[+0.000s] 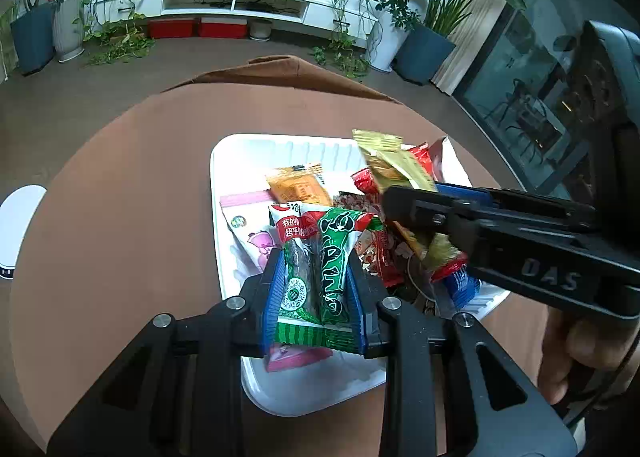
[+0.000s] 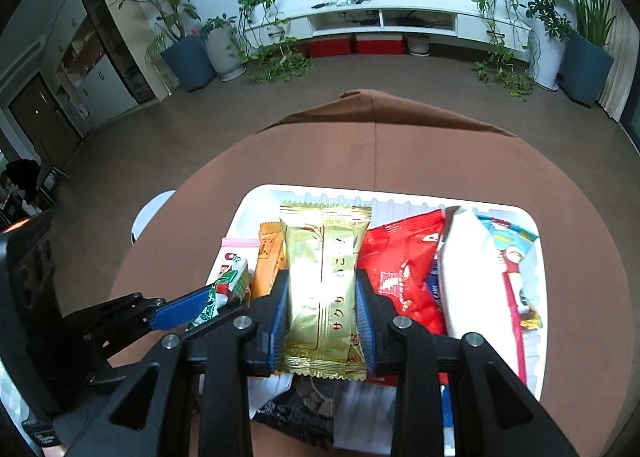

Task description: Organize snacks

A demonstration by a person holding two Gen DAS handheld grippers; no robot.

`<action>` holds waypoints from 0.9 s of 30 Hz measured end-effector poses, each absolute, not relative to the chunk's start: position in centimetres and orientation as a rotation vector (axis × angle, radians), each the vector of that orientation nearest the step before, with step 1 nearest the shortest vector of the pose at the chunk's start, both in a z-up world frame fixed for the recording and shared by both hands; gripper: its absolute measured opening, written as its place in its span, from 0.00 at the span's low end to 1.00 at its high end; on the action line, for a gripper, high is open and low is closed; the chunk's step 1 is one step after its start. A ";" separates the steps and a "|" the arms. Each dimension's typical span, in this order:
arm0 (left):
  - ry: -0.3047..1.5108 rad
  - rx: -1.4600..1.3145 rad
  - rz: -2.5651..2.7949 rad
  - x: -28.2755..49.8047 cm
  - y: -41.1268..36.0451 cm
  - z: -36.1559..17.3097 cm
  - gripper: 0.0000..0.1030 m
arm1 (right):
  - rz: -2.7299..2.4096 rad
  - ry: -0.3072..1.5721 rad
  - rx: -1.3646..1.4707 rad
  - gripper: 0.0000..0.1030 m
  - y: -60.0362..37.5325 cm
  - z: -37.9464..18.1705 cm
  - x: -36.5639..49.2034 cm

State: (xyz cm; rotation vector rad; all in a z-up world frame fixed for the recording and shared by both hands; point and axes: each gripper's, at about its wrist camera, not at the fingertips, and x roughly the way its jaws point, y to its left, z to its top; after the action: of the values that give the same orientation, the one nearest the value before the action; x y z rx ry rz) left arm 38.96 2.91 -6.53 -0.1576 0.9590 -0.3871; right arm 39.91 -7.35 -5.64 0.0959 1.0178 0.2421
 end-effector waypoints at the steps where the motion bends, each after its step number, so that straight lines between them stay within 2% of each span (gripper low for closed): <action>1: 0.959 -0.159 -0.389 38.9 2.7 -6.8 0.27 | 0.238 1.024 0.087 0.32 -7.2 -5.9 40.1; 2: 0.959 -0.163 -0.388 38.9 2.7 -7.0 0.28 | 0.235 1.025 0.082 0.32 -7.0 -6.1 40.0; 7: 0.954 -0.164 -0.375 38.9 2.6 -7.3 0.45 | 0.226 1.042 0.049 0.32 -6.5 -6.8 40.2; 16: 0.943 -0.167 -0.370 38.0 2.7 -6.9 0.52 | 0.219 1.043 0.026 0.36 -6.0 -6.7 40.5; 18: 0.934 -0.162 -0.368 37.7 2.6 -6.6 0.53 | 0.219 1.037 0.025 0.39 -6.0 -6.5 40.3; 23: 0.917 -0.147 -0.358 36.9 2.6 -6.2 0.62 | 0.203 0.996 0.009 0.55 -5.9 -5.3 39.5; 27: 0.900 -0.158 -0.338 36.3 2.8 -5.7 0.70 | 0.202 0.974 0.016 0.56 -6.3 -4.5 38.8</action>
State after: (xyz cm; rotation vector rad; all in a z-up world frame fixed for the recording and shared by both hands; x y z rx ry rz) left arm 36.31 2.82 -5.69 -0.1584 0.8998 -0.3384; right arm 38.79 -6.33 -4.47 0.0162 0.9737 0.2016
